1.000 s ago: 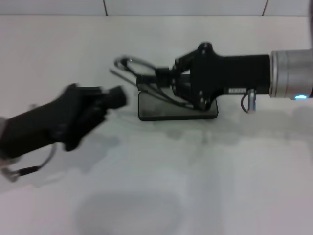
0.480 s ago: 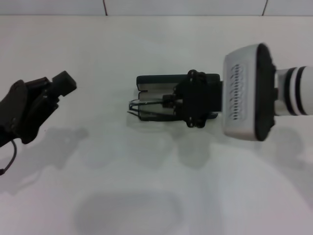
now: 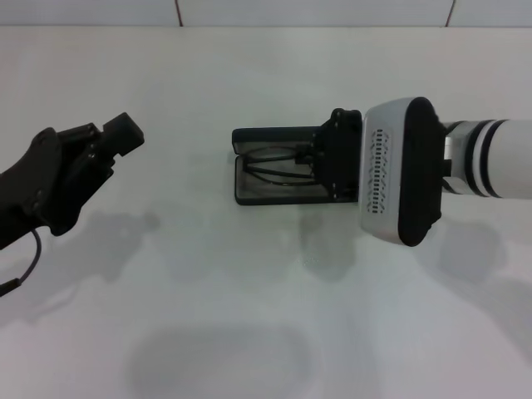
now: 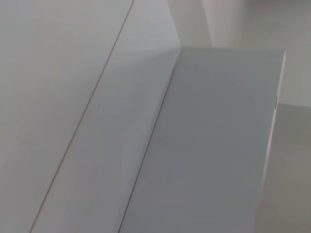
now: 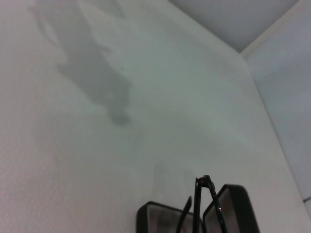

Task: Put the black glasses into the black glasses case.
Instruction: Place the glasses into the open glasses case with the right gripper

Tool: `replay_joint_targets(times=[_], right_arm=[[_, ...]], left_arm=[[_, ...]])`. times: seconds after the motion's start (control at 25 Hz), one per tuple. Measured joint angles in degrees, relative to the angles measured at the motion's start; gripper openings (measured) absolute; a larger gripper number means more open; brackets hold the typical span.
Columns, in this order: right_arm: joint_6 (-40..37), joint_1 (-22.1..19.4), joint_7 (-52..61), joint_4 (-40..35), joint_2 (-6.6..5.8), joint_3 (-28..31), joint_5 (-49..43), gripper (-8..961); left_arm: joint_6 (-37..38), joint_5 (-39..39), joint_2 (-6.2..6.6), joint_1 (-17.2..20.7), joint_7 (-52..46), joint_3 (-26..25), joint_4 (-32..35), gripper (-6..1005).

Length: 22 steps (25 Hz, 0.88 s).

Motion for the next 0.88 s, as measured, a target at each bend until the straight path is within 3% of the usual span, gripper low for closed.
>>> replay_joint_targets(times=[0.88], right_arm=[[9.1,4.2,0.1,8.8,0.00,-6.3,-0.7,77]], left_arm=[[-2.1,0.0,-0.55,-0.2,0.4,0.3,-0.5,34]])
